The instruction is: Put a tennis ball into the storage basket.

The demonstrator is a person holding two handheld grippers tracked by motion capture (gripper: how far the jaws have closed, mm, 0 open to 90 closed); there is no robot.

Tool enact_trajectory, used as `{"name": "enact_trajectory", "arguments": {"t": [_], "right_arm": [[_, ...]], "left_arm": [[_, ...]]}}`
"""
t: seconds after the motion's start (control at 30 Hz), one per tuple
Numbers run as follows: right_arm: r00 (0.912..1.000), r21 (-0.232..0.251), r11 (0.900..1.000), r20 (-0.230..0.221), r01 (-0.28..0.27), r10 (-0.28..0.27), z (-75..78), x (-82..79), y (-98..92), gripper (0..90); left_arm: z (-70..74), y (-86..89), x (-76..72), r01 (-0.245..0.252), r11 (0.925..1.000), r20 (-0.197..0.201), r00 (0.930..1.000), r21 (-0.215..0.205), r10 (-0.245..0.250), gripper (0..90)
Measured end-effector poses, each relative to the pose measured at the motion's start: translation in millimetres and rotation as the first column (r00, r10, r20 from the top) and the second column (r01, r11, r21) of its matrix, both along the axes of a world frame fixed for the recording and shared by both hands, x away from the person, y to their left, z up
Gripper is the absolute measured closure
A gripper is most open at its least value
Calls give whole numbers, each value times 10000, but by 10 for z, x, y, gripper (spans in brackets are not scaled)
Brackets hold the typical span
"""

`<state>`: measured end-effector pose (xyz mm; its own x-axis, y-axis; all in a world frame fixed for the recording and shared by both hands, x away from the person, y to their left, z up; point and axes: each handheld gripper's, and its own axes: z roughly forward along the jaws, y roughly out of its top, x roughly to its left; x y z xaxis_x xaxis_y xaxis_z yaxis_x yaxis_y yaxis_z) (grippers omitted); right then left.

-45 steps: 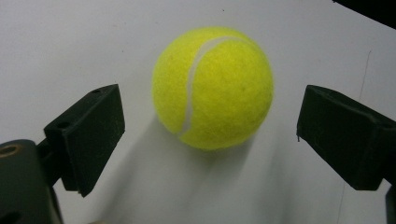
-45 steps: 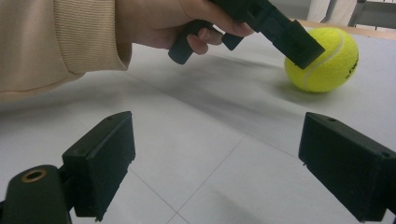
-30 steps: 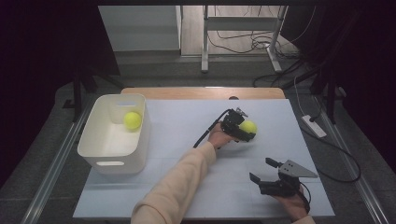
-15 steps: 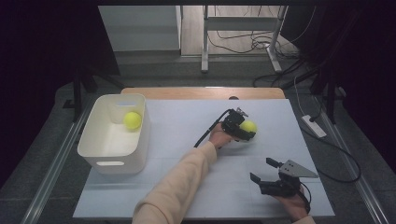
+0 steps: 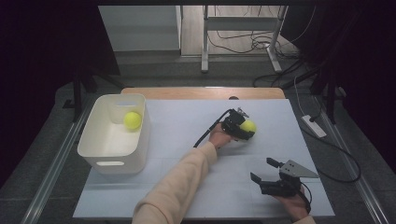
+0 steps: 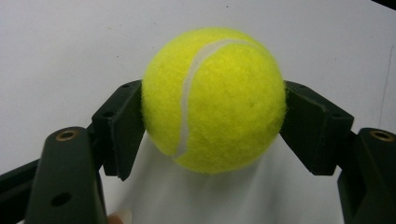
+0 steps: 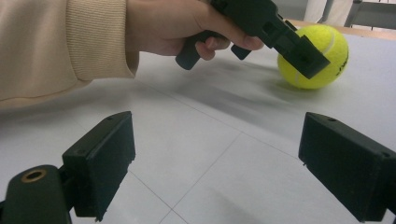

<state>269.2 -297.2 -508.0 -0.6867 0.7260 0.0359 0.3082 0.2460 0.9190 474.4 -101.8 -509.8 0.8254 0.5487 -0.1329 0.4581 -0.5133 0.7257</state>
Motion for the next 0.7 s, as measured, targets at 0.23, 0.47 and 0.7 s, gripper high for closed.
{"name": "enact_trajectory", "arguments": {"t": [0.23, 0.47, 0.7], "right_arm": [[10000, -37, 10000, -17, -18, 17, 0, 2, -1, 107], [10000, -42, 10000, 12, 10, -10, -2, 2, 8, 107], [10000, -70, 10000, 16, 26, -26, -3, 4, 14, 107]], "left_arm": [[60, 61, -24, 82, 9999, -23, 10000, -99, -83, 275], [137, 119, -77, 165, 9997, 102, 9998, -169, -163, 275], [204, 246, -142, 96, 9991, 175, 9998, -402, -89, 275]]}}
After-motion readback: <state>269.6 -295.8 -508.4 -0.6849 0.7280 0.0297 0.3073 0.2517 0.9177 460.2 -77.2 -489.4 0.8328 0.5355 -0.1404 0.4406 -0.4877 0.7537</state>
